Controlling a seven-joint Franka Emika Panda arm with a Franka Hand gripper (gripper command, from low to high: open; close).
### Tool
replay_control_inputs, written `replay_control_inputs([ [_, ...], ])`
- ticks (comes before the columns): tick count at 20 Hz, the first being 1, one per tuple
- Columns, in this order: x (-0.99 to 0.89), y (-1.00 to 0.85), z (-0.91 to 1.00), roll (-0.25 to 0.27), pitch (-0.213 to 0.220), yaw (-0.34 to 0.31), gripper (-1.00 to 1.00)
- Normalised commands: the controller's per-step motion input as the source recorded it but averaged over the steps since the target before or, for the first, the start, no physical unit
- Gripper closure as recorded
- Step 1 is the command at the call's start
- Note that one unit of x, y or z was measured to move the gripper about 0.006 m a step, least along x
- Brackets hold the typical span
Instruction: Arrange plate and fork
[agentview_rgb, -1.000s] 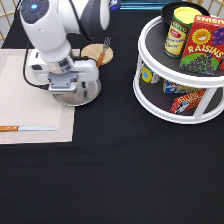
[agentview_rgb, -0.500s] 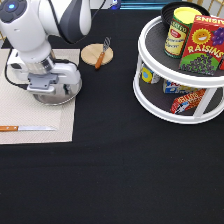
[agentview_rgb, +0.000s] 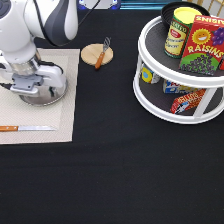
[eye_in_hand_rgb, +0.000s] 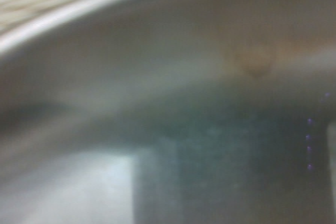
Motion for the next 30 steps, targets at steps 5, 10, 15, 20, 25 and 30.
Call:
replay_control_inputs([
  [5, 0.32, -0.86, 0.11, 0.0, 0.078, -0.035, -1.0],
  [10, 0.33, -0.04, 0.37, -0.072, 0.057, -0.02, -1.0],
  [15, 0.0, 0.68, 0.86, -0.135, 0.009, 0.019, -1.0],
  [20, -0.11, 0.86, 0.86, -0.135, -0.003, 0.045, -1.0],
  [25, -0.4, 0.83, 0.62, -0.131, -0.06, 0.042, -1.0],
  [30, -0.53, 0.8, 0.27, -0.112, -0.115, 0.034, -1.0],
])
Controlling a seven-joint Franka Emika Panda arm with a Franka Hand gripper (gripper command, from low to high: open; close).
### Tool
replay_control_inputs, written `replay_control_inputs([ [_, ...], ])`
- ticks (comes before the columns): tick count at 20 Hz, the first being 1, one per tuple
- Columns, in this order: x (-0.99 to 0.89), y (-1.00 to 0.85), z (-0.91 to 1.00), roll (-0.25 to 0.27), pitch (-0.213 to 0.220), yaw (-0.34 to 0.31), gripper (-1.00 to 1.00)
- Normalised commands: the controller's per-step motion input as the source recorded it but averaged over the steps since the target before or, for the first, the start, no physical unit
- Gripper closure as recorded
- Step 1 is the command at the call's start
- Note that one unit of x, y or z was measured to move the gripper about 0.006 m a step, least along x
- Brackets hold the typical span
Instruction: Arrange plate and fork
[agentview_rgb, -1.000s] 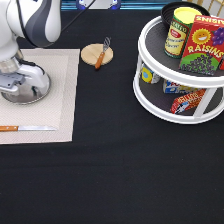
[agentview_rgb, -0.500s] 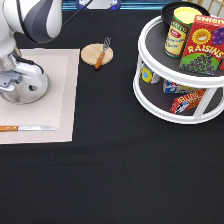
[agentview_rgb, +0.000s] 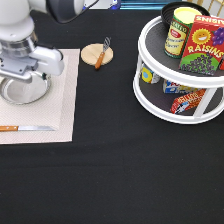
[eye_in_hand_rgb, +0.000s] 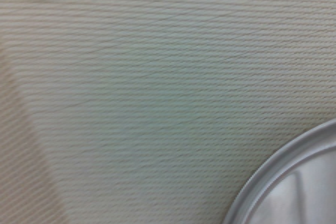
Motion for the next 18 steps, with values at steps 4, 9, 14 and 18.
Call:
replay_control_inputs([
  [4, -0.72, 0.82, 0.0, -0.093, -0.127, 0.0, -1.0],
  [9, -0.78, 0.82, -0.13, -0.081, -0.08, 0.0, -1.0],
  [14, -0.83, 0.81, -0.18, -0.064, -0.06, 0.0, -1.0],
  [18, -0.87, 0.78, -0.12, -0.061, -0.067, 0.0, -1.0],
])
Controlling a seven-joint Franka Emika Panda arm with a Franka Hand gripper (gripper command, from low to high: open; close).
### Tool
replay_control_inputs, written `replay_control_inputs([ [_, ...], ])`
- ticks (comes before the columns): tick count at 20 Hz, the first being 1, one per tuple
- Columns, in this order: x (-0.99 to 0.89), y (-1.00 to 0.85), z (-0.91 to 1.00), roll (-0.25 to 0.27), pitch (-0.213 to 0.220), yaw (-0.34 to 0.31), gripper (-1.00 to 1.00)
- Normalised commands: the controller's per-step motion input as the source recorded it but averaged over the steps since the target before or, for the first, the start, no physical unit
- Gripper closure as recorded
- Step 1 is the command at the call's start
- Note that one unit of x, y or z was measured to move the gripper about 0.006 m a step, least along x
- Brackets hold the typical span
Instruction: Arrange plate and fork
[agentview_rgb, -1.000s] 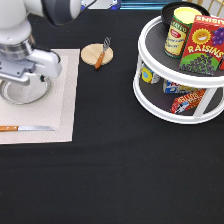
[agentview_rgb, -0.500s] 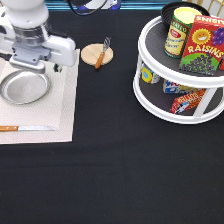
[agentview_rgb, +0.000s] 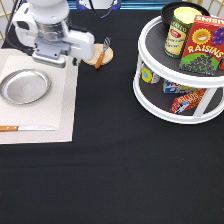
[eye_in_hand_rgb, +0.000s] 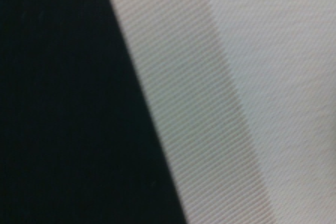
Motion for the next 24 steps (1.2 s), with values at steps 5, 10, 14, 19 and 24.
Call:
replay_control_inputs([
  [5, -0.84, 0.66, -0.03, -0.009, -0.208, 0.0, -1.0],
  [10, -0.88, 0.58, -0.16, 0.0, -0.215, 0.0, -1.0],
  [14, -0.92, 0.43, -0.4, 0.0, -0.189, 0.0, -1.0],
  [19, -0.97, 0.32, -0.49, 0.0, -0.083, 0.0, -1.0],
  [24, -0.85, 0.16, -0.23, 0.0, -0.032, -0.001, -1.0],
])
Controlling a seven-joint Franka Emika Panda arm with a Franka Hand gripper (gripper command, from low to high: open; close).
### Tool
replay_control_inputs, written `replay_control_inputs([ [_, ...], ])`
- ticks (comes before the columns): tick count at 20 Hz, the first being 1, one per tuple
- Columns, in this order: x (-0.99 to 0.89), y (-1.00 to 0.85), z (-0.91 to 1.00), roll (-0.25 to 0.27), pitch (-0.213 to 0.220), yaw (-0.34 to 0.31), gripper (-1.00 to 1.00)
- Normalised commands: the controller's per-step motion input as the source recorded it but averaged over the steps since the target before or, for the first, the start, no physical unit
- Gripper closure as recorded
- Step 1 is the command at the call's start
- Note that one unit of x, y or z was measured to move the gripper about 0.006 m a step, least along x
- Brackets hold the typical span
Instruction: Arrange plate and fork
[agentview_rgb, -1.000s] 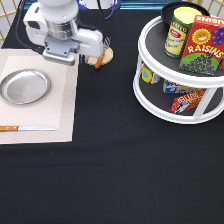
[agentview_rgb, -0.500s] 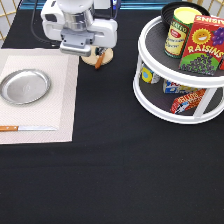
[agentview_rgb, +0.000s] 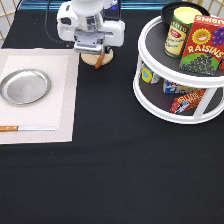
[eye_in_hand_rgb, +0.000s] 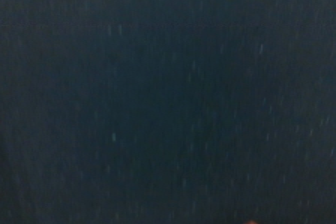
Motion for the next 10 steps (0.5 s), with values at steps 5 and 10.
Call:
replay_control_inputs([
  [5, -0.74, 0.1, -0.31, 0.0, -0.035, -0.022, -1.0],
  [10, -0.38, 0.14, -0.37, -0.006, -0.116, -0.031, -1.0],
])
